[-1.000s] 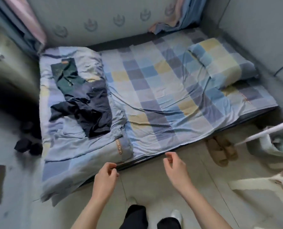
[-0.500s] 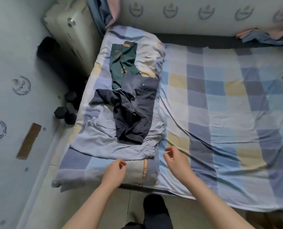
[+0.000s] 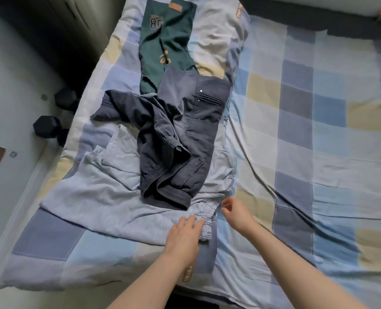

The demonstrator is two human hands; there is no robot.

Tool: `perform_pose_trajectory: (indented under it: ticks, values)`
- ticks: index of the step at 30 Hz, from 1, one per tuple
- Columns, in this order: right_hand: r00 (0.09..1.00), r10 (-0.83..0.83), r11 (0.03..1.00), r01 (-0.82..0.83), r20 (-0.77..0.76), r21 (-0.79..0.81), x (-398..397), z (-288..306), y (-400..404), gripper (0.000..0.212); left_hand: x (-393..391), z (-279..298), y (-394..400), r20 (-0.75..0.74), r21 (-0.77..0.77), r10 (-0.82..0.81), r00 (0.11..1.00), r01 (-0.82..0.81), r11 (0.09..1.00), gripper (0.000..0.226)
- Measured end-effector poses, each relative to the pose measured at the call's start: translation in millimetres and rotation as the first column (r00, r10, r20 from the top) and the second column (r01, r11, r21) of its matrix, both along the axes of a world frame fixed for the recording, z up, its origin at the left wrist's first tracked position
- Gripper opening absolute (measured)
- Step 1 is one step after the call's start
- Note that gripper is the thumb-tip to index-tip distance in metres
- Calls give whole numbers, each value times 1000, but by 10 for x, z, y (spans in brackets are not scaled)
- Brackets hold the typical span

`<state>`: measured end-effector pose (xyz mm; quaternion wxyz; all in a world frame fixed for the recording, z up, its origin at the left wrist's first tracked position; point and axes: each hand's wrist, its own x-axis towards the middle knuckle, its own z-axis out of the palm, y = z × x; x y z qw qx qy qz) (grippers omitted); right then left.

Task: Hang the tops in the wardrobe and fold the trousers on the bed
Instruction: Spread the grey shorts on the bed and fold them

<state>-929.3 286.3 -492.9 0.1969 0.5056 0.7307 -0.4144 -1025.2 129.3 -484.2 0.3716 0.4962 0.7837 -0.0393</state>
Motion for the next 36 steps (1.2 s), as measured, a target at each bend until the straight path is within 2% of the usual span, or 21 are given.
perform_pose_trajectory:
  ticks: [3,5,8,11,13,15,19,23,26,29,33,36]
  values:
    - [962,266,962,-269,57,45,4,-369,130,39,30,-317,153,-26,-46,-209,978,207,977,60]
    - [877,473,877,-478,88,50,22,-610,164,60,-4,-504,201,-53,-116,-299,953,291,950,49]
    - [752,642,742,-658,149,129,28,-877,198,75,-81,-593,257,-26,-134,-269,963,263,955,46]
    - [759,631,733,-651,163,196,0,-1034,186,71,-219,-451,309,95,-16,-59,994,60,998,32]
    - [768,617,736,-640,172,219,-44,-1042,181,64,-375,-314,335,246,29,152,957,-164,986,21]
    - [776,604,736,-631,182,247,-104,-967,168,54,-557,-185,306,350,51,234,907,-268,962,17]
    - [769,611,690,-634,189,349,-99,-717,143,38,-821,93,66,376,62,152,914,-189,980,19]
    - [813,554,783,-582,180,219,9,-311,147,31,-966,459,-166,422,21,161,892,-187,982,19]
    - [876,480,855,-478,42,201,80,173,84,29,-1049,913,-265,421,24,206,884,-238,971,21]
    - [928,349,933,-331,-133,144,82,744,-1,25,-1073,1409,-318,437,77,175,882,-230,970,19]
    - [926,328,940,-300,-188,162,72,1543,-133,32,-1135,2177,-314,381,158,-16,925,-48,986,24]
    - [917,329,934,-280,-226,221,200,2017,-209,38,-1277,2678,-271,342,257,-14,940,-79,963,30]
